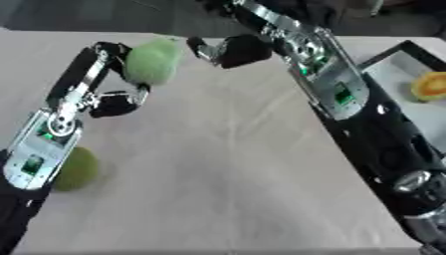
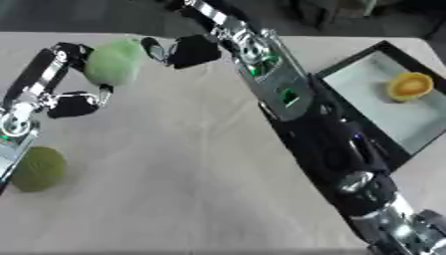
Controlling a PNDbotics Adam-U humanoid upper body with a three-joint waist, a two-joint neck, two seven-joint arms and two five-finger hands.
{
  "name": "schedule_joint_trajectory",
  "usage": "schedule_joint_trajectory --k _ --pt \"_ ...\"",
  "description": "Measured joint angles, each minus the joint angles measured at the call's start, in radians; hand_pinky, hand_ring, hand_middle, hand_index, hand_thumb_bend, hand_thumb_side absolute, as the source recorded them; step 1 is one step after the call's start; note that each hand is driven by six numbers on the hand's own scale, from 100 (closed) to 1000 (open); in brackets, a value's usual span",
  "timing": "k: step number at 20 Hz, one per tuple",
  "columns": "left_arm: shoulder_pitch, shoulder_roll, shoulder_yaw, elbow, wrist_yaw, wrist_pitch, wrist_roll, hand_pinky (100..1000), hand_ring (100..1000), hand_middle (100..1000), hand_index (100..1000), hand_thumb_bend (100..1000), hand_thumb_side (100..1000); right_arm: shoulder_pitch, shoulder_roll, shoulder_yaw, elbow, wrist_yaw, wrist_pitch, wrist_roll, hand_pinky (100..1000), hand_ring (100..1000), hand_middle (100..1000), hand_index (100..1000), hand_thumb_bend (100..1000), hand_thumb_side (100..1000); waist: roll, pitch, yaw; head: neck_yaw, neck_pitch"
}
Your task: Pick up the objects with one hand, pass them to the other hand, and then place them into the box on the other side of the table.
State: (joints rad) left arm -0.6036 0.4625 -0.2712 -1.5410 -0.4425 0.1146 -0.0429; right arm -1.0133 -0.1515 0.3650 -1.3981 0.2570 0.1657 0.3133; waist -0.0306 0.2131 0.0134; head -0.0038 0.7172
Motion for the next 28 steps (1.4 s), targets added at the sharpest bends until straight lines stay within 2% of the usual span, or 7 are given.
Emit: schedule_joint_trajectory --k 10,18,28 --pt "0.0 -0.013 -0.006 0.009 -0.007 -0.006 0.004 683 476 436 492 100 100 -0.008 0.024 0.024 0.007 0.062 -0.046 0.097 979 950 927 923 375 100 -0.001 0.0 0.0 -0.005 0.0" --pt "0.0 -0.022 -0.015 0.009 0.002 -0.019 0.001 681 472 431 491 100 100 -0.008 0.048 0.039 0.037 0.136 -0.075 0.125 972 947 924 922 407 111 -0.001 0.0 0.0 -0.008 0.001" --pt "0.002 -0.031 -0.02 0.002 0.052 -0.056 0.022 685 466 424 493 100 100 -0.008 0.071 0.043 0.079 0.207 -0.092 0.135 970 943 919 919 396 126 -0.001 0.0 0.001 -0.008 0.001"
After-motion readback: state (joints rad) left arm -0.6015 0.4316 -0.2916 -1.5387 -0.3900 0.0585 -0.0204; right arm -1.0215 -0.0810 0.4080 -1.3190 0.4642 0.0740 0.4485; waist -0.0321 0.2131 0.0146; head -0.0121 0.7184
